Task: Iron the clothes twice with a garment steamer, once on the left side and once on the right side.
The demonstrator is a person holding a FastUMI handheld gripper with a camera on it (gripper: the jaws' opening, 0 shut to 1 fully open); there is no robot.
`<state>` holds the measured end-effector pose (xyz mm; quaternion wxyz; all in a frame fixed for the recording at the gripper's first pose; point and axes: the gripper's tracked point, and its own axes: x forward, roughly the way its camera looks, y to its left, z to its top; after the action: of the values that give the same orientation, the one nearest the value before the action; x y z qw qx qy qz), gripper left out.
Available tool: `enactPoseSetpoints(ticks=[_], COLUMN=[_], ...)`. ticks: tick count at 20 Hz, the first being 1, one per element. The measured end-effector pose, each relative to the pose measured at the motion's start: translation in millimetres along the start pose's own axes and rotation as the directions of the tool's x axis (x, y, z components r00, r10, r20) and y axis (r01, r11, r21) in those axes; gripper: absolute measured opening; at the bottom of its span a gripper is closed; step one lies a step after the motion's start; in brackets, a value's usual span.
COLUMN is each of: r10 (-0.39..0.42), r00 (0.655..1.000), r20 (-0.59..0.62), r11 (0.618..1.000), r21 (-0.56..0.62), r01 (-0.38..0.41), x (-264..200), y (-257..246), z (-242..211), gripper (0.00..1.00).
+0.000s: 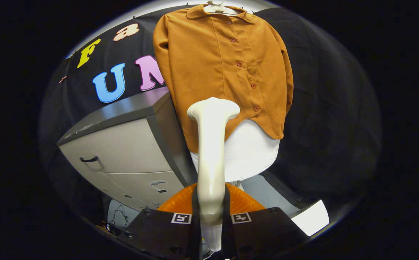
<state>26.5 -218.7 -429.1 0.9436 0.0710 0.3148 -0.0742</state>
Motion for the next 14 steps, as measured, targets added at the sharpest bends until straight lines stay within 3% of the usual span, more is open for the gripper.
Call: enactPoseSetpoints(ticks=[7, 14], r10=[0.032, 0.042], r00=[0.978, 0.905], r20=[0.205, 0.423], r11=[0.999, 0.998], r21=[-0.021, -0.053], r01=[-0.028, -0.021], x=[-40.6, -76.9], y=[5.4, 0.2], z=[104.8, 227.2], gripper=[0.25, 0.25])
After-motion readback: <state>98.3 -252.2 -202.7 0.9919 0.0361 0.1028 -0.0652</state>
